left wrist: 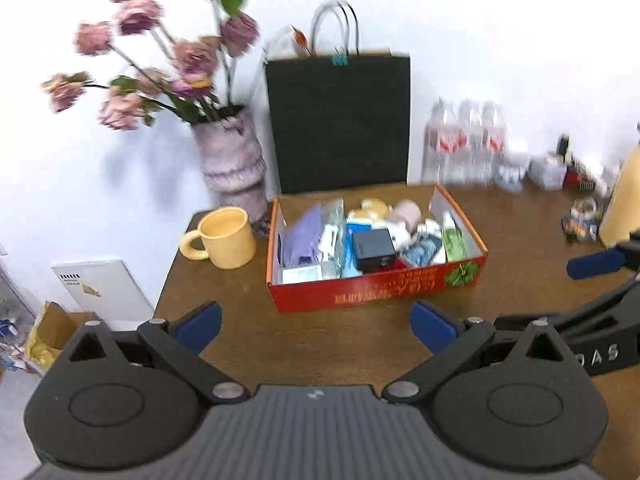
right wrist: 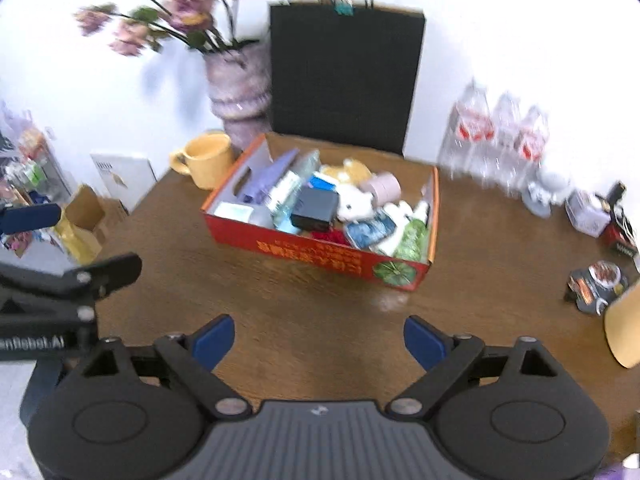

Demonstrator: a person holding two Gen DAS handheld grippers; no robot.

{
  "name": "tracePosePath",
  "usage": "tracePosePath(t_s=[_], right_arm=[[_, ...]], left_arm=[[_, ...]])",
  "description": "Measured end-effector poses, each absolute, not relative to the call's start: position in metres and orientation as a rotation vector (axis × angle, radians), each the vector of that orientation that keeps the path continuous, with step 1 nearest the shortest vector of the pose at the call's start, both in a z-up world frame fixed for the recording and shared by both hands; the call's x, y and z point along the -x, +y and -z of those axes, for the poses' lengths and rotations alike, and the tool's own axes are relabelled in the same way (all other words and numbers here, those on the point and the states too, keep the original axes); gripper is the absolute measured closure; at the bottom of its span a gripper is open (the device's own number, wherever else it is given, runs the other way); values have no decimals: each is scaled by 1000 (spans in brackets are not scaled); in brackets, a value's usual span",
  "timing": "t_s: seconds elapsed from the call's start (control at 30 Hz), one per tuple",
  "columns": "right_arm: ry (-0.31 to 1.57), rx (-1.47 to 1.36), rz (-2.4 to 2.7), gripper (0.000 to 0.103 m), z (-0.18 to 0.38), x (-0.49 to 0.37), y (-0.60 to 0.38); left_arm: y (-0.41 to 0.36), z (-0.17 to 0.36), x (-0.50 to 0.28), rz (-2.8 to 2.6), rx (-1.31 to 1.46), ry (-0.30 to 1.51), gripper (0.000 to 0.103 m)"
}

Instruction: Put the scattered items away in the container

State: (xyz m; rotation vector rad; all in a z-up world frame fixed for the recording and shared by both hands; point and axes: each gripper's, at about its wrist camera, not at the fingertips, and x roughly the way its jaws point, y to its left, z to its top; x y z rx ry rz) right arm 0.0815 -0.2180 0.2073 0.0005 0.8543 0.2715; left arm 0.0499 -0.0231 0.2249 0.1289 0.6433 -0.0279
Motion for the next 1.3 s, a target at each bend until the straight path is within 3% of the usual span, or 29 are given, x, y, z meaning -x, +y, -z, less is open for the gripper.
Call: tracePosePath(t_s=[0.23,0.6,1.3], right_arm=[[643,-54,-181,3,-114,-25,-206],[573,-67,-93,3,-18,6,-195],[683,-102,-73,0,13,-12,-196]], left_arm=[[-7,-137,-2,-55,-91,546,0],[-8,-38,-1,-26,-53,604,0],[-8,-6,-24,30,-58,698,0]])
